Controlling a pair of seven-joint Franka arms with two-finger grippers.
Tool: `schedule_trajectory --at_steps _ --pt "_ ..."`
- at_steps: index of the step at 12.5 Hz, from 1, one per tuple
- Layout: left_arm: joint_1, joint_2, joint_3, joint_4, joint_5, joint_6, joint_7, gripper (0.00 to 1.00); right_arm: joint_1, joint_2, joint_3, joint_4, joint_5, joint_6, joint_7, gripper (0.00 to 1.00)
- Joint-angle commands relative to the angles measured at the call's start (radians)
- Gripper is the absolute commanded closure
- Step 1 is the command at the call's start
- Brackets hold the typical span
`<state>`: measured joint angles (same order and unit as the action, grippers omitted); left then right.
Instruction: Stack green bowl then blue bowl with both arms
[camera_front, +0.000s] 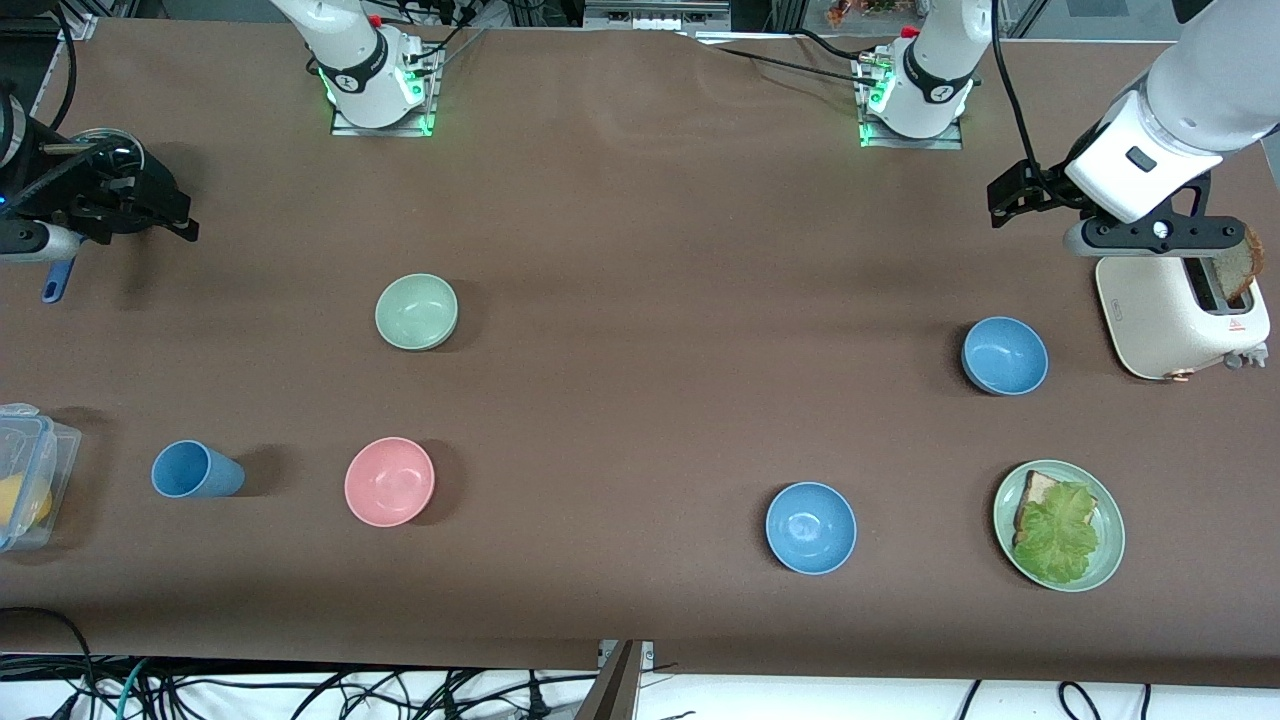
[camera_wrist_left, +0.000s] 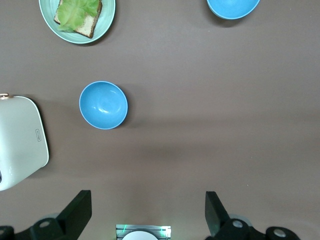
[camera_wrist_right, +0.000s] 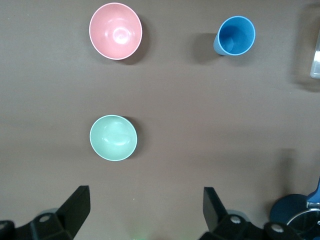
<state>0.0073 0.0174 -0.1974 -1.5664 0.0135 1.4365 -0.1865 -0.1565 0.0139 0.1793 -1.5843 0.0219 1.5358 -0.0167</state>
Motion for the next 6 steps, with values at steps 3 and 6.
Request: schedule_trajectory --at_steps 3,6 --pt "0.000 0.001 0.001 0.019 -0.030 -0.002 0.015 0.00 -0.006 -0.014 -0.001 0.012 0.001 -0.022 -0.017 0.00" --pt "0.013 0.001 0.004 0.017 -0.059 -0.002 0.015 0.00 -0.006 -0.014 -0.001 0.012 0.000 -0.022 -0.020 0.00"
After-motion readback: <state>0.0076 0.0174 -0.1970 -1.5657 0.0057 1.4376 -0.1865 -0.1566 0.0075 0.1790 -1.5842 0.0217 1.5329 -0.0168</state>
